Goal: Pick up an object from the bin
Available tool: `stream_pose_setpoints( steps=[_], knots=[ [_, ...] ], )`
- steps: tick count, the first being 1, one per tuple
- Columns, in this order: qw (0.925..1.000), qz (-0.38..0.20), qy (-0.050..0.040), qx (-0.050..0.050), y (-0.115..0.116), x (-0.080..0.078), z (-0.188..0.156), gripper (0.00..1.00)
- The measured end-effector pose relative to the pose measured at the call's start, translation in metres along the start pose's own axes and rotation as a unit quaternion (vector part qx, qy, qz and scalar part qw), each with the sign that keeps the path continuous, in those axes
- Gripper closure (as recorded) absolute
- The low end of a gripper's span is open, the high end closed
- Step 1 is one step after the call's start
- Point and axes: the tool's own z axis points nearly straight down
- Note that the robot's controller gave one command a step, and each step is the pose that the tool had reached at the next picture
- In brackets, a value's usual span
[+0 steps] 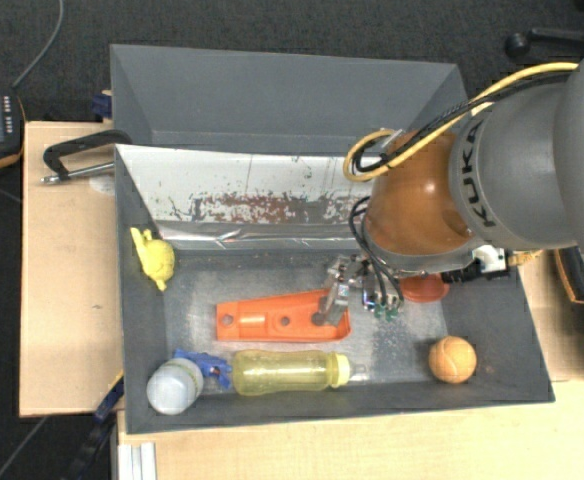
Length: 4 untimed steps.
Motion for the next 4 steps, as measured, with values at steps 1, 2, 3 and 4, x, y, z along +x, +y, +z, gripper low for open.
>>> stream_pose_setpoints(
  steps=[1,2,3,4],
  knots=[
    [1.0000,-0.006,0.0066,0.001,0.007,-0.008,-0.026,1.00],
    [0.9999,0.012,-0.0055,-0.002,0.020,-0.026,-0.043,1.00],
    [0.9997,0.021,0.0089,0.002,0.013,-0.022,-0.046,1.00],
    [0.9994,0.035,-0.0007,-0.001,0.007,-0.032,-0.112,1.00]
  ],
)
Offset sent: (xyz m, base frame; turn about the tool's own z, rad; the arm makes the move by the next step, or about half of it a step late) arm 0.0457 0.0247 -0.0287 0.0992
